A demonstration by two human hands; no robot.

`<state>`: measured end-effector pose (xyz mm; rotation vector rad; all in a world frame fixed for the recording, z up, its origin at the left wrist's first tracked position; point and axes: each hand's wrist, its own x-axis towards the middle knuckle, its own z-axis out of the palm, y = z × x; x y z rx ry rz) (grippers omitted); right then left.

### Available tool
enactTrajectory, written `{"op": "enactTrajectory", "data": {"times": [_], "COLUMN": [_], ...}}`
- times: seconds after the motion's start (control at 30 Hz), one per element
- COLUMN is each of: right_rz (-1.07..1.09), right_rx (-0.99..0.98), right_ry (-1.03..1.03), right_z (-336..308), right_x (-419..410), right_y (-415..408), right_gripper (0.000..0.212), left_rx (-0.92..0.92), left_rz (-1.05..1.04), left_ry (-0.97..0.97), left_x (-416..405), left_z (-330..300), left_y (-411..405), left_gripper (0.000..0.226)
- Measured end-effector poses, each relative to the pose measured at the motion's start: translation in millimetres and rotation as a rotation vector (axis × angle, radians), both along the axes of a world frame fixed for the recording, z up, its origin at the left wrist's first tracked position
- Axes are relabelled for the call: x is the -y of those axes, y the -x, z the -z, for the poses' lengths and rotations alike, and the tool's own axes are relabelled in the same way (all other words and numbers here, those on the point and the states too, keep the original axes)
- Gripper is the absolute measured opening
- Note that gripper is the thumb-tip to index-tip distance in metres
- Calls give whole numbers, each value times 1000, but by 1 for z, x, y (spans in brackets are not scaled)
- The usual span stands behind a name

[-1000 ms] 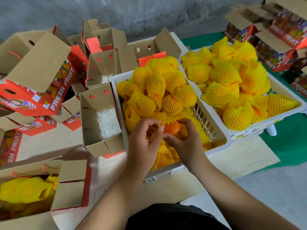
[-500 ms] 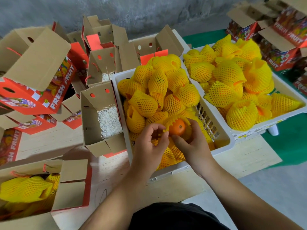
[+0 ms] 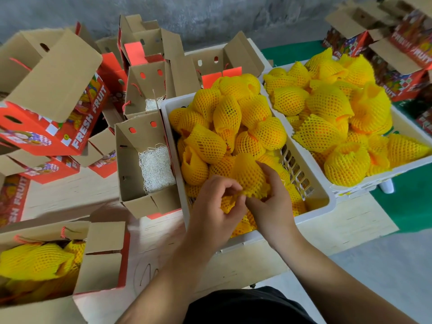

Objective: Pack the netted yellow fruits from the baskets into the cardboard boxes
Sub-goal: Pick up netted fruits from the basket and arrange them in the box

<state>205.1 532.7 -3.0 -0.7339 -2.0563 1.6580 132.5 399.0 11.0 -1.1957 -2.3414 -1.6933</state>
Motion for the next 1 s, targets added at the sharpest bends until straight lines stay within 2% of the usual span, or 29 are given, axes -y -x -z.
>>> {"op": "enactTrajectory", "data": {"times": [0.1, 0.17, 0.3, 0.37, 0.43, 0.5, 0.53, 0.57, 0.67, 0.73, 0.8, 0.87, 0.9, 0.93, 1.0], "right_rz": [-13, -10, -17, 4, 26, -16, -62, -124, -366, -437, -275, -82, -77, -125, -224], "right_rx": [-126, -152, -100, -91, -75, -75, -59, -27, 95, 31, 28, 217, 350, 456, 564], "right_ry": [70, 69, 72, 34, -18, -47, -61, -96, -184, -108, -42, -64, -77, -87, -112], "right_z": [-5, -9, -5, -1, -1, -4, -6, -7, -12, -14, -15, -6, -1, 4, 12], "right_x": [1, 2, 0, -2, -2, 4, 9, 13, 8, -7, -23, -35, -37, -35, -21], "right_y": [-1, -2, -4, -7, -8, -7, -6, -6, -5, 2, 22, 54, 70, 84, 102], "right_gripper": [48, 41, 63, 74, 80, 81, 81, 83, 94, 93, 76, 52, 50, 58, 80], "left_rx": [319, 432, 366, 471, 820, 1222, 1350, 1402, 1355, 1345, 1356, 1396, 1416, 1419, 1382], "left_rz": [-58, -54, -173, -108, -3, 75, 105, 109, 11, -81, -147, -110, -94, -118, -173], "left_ry": [23, 23, -40, -79, -247, -416, -412, -356, -285, -320, -379, -466, -501, -523, -522], "left_x": [6, 5, 10, 11, 5, -3, -4, -4, -1, 6, 18, 31, 38, 43, 52], "left_z": [4, 8, 15, 16, 6, -6, -10, -12, -14, -19, -20, -21, -19, -19, -15], "left_y": [-2, -4, -4, -6, -9, -11, -10, -8, -2, 6, 17, 23, 24, 24, 23], "left_gripper": [55, 49, 24, 29, 52, 61, 62, 61, 59, 68, 65, 46, 34, 20, 29]}}
